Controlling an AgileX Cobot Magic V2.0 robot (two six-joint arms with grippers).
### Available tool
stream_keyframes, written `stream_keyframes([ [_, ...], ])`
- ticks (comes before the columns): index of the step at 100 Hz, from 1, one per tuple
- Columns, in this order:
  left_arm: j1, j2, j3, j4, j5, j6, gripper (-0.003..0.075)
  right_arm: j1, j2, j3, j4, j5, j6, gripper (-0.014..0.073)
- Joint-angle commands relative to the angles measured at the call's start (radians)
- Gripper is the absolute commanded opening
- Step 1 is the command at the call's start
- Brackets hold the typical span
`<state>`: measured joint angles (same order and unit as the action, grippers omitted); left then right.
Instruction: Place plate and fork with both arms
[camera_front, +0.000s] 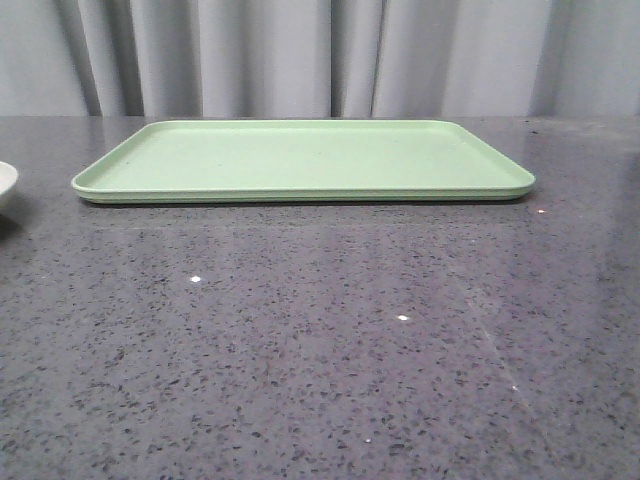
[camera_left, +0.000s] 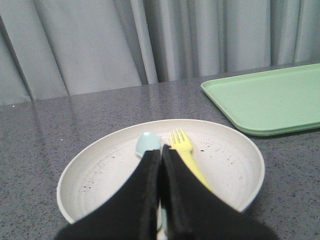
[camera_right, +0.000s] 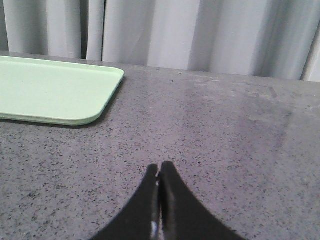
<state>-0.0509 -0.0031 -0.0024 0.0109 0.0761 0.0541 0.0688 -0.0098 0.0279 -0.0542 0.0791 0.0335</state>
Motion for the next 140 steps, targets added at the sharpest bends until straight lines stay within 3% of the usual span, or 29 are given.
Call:
stream_keyframes([
  [1,-0.005,-0.032,0.014,-0.001,-0.076,-0.009,-0.002,-0.005,-0.024,-0.007,-0.001,-0.085,-0.008,-0.0069],
  [56,-0.005,-0.032,0.014,-0.001,-0.076,-0.009,-0.002,-0.005,-0.024,-0.007,-0.001,-0.091,-0.008,-0.0069],
  [72,-0.005,-0.032,0.004,-0.022,-0.129,-0.009,-0.002,-0.005,-0.024,-0.007,0.003,-0.222,-0.008,-0.0069],
  [85,-0.005,-0.03,-0.06,-0.082,-0.068,-0.009,-0.002,-0.004,-0.023,-0.017,0.003,-0.318,-0.008,-0.0069],
  [110,-0.005,0.08,-0.292,-0.146,0.18,-0.009,-0.002,-0.003,0.061,-0.2,0.045,-0.044,-0.006,-0.0069],
  [140,-0.005,0.386,-0.587,-0.2,0.552,-0.112,-0.002,-0.003,0.343,-0.556,0.045,0.452,-0.006,-0.0069],
])
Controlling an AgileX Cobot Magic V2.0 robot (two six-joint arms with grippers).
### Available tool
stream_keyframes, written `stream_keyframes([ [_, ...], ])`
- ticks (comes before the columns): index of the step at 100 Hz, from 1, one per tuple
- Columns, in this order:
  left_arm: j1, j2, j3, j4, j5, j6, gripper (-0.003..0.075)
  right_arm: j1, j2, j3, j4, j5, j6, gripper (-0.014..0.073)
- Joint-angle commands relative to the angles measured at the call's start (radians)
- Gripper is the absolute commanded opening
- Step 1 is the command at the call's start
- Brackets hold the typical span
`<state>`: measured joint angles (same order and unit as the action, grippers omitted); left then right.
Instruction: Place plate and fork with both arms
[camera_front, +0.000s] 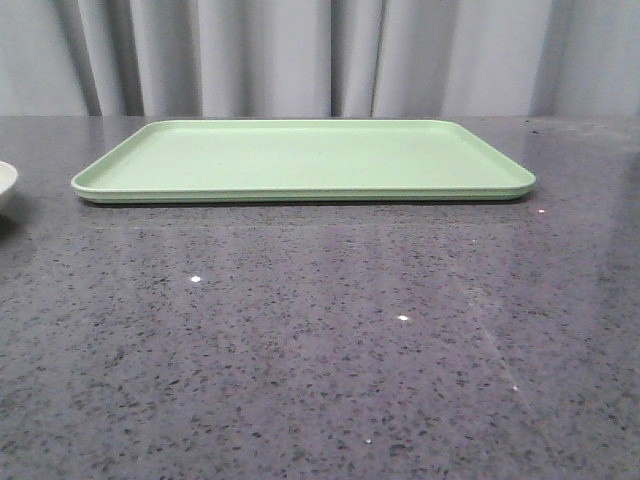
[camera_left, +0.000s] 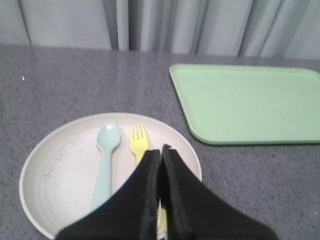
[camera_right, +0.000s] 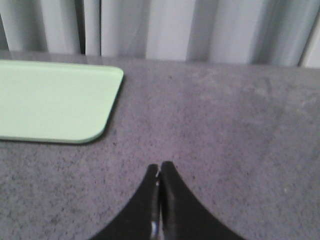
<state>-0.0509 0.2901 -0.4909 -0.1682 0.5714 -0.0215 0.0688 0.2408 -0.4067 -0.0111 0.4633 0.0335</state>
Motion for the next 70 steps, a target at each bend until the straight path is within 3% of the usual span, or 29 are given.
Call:
stream_keyframes([
  [1,-0.005,0.1,-0.104,-0.024,0.066,-0.036,-0.002,-0.003,0.107,-0.13,0.002,0.091,-0.006,-0.0069],
  [24,-0.005,0.274,-0.245,-0.077,0.299,-0.036,-0.002,-0.003,0.287,-0.338,0.011,0.363,-0.006,-0.0069],
  [70,-0.005,0.326,-0.278,-0.112,0.322,-0.036,-0.002,-0.003,0.321,-0.354,0.011,0.367,-0.006,-0.0067],
])
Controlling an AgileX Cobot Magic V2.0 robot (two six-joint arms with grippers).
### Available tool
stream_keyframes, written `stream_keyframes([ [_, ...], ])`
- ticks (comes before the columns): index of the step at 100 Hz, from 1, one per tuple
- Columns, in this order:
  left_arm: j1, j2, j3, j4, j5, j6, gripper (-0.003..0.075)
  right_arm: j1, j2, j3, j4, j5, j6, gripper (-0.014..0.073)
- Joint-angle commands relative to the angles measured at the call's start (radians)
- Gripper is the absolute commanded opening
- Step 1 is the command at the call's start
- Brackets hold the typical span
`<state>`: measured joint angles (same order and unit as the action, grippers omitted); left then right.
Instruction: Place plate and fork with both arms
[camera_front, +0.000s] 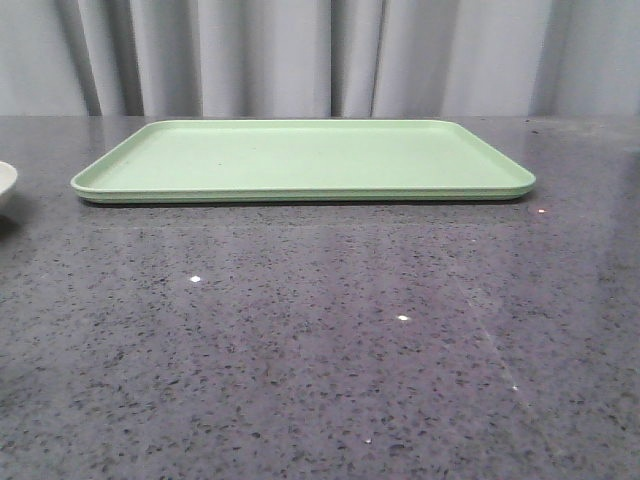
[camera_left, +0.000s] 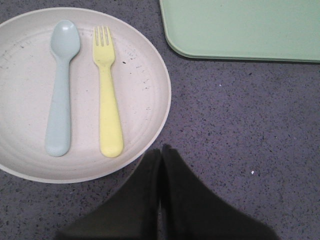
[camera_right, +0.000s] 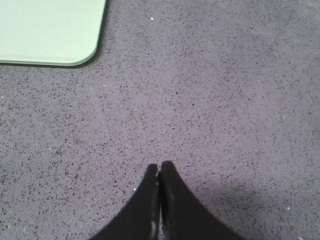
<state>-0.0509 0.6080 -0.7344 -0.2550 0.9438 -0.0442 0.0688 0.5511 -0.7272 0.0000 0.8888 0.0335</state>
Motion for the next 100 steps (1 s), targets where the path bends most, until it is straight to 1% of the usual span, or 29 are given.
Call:
stream_keyframes([
  [1,-0.005,0.009,-0.034,-0.025,-0.05,-0.014,-0.002,-0.003,0.011,-0.034,0.0,-0.058,-0.006,-0.0066],
  [14,-0.005,0.009,-0.034,-0.025,-0.04,-0.014,-0.0018,-0.003,0.011,-0.034,0.0,-0.058,-0.006,-0.0055],
  [17,-0.005,0.009,-0.034,-0.025,-0.038,-0.014,-0.0014,-0.003,0.011,-0.034,0.0,-0.058,-0.006,-0.0039],
  [20,-0.005,0.009,-0.034,-0.025,-0.038,-0.014,-0.0001,-0.003,0.011,-0.034,0.0,-0.058,-0.006,-0.0004],
  [24,-0.005,0.009,-0.034,-0.025,-0.038,-0.014,0.0031,-0.003,0.011,-0.034,0.0,-0.058,-0.006,0.0045],
  [31,-0.005,0.009,-0.034,-0.025,-0.034,-0.014,0.0118,-0.003,0.011,-0.034,0.0,-0.058,-0.006,0.0177],
  [34,-0.005,0.009,-0.034,-0.025,-0.032,-0.014,0.016,-0.003,0.011,-0.034,0.0,-0.058,-0.006,0.0253],
  [43,-0.005,0.009,-0.034,-0.025,-0.032,-0.009,0.032,-0.003,0.011,-0.034,0.0,-0.059,-0.006,0.0446],
  [48,-0.005,0.009,-0.034,-0.021,-0.034,-0.005,0.0428,-0.003,0.011,-0.034,0.0,-0.06,-0.006,0.0518],
  [52,-0.005,0.009,-0.034,-0.021,-0.035,-0.005,0.0489,-0.003,0.011,-0.034,0.0,-0.062,-0.006,0.0554],
  [53,-0.005,0.009,-0.034,-0.018,-0.035,-0.005,0.0511,-0.003,0.011,-0.034,0.0,-0.063,-0.006,0.0557],
  [57,-0.005,0.009,-0.034,-0.014,-0.043,-0.005,0.0559,-0.003,0.011,-0.034,0.0,-0.066,-0.006,0.0566],
  [61,-0.005,0.009,-0.034,-0.014,-0.048,-0.005,0.0578,-0.003,0.011,-0.034,0.0,-0.067,-0.006,0.0561],
  [74,-0.005,0.009,-0.034,-0.016,-0.05,-0.005,0.0563,-0.003,0.011,-0.034,0.0,-0.068,-0.006,0.0561],
  [100,-0.001,0.012,-0.038,0.018,-0.034,-0.012,0.0563,-0.003,0.011,-0.034,0.0,-0.081,-0.006,0.0561],
])
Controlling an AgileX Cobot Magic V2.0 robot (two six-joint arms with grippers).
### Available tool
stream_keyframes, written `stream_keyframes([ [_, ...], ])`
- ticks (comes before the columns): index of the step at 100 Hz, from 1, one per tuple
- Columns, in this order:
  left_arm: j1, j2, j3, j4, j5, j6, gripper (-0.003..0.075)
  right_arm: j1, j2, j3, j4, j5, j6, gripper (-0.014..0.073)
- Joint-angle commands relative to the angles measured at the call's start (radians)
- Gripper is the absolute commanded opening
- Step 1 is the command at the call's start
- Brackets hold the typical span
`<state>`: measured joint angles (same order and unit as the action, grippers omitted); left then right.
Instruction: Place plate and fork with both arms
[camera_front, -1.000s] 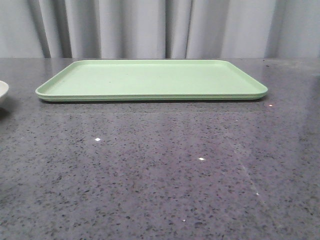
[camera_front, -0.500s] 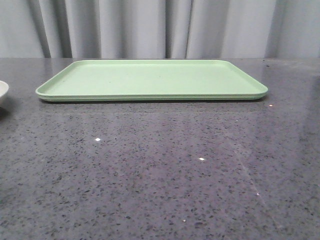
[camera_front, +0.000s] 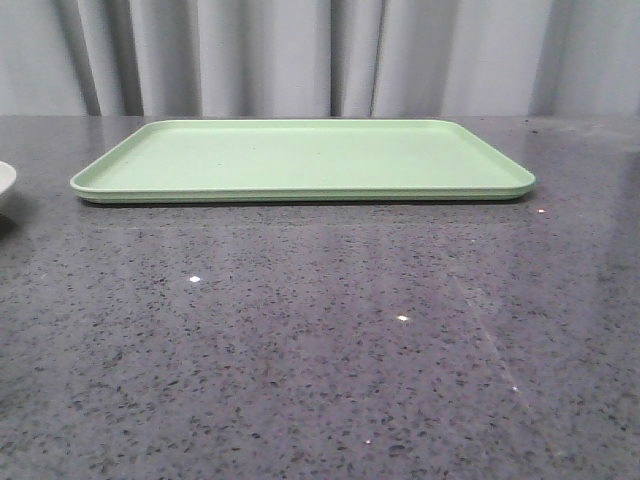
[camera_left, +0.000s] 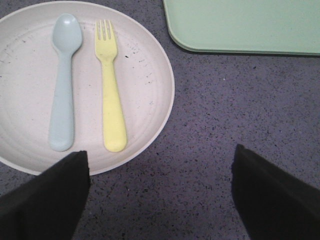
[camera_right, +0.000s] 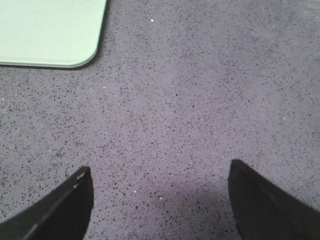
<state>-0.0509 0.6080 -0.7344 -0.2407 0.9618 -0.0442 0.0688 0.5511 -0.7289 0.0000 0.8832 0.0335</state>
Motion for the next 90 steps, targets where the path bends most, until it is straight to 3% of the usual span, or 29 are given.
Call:
stream_keyframes([
  [1,0.001,0.011,-0.041,0.008,-0.052,-0.014,0.0563,-0.003,0.011,-0.032,0.0,-0.075,-0.006,0.0561],
  [34,0.128,0.117,-0.174,0.169,-0.037,-0.021,0.0563,-0.003,0.011,-0.032,0.0,-0.075,-0.006,0.0561],
  [74,0.244,0.363,-0.242,0.169,-0.118,0.033,0.0563,-0.003,0.011,-0.032,0.0,-0.075,-0.006,0.0561],
  [90,0.312,0.454,-0.242,0.105,-0.156,0.095,0.0563,-0.003,0.011,-0.032,0.0,-0.071,-0.006,0.0561],
])
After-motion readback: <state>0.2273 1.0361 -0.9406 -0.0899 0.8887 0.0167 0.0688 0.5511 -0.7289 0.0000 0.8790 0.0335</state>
